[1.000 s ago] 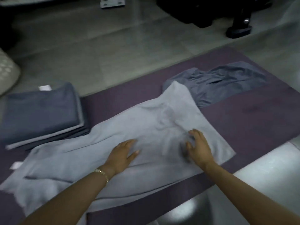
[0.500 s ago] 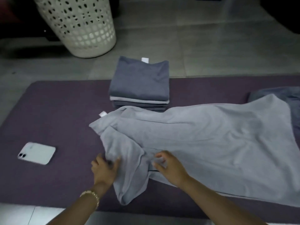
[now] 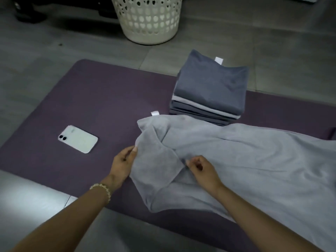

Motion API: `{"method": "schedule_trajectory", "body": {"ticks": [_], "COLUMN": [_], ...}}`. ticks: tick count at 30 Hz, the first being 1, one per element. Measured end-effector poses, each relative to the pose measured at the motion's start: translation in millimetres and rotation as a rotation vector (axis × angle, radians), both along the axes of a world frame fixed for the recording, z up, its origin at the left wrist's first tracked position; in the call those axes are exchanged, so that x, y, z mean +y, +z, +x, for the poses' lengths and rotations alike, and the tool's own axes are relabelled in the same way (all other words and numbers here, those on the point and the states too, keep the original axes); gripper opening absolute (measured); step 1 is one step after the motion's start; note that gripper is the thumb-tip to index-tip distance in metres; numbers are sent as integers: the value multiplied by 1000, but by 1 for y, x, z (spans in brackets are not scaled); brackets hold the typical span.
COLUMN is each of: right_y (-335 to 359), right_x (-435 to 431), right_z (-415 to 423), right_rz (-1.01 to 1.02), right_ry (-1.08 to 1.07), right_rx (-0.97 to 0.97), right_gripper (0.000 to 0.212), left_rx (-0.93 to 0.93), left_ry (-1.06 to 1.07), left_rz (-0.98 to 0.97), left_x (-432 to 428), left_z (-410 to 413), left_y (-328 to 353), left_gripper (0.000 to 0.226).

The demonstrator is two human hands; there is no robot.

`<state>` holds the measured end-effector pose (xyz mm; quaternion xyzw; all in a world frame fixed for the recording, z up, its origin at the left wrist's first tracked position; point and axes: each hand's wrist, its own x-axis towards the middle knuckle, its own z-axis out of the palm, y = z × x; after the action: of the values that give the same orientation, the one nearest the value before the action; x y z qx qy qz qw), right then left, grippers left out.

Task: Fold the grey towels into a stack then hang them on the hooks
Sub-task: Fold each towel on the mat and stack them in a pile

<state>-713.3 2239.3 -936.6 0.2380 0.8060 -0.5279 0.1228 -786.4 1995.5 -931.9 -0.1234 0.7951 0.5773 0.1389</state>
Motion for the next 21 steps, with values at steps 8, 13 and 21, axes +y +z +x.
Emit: {"method": "schedule_trajectory", "body": {"ticks": [8,13,21], "right_y": [17,-4,-16], "right_x": [-20,-19,-36], "right_z": [-102,-147,-167], "right_rz": [242,272,53], "right_ry": [236,202,119], "right_rx": [190,3,-9], "right_gripper": [27,56,32], "left_rx": [-126,-223,-370], "left_ry": [-155,-101,-111], "left_rz": [-400,-184,-194], "left_x": [-35,5,40], "left_z": [-36,-87,-103], "left_y": [-4,4,-17], "left_gripper": [57,59,56]}}
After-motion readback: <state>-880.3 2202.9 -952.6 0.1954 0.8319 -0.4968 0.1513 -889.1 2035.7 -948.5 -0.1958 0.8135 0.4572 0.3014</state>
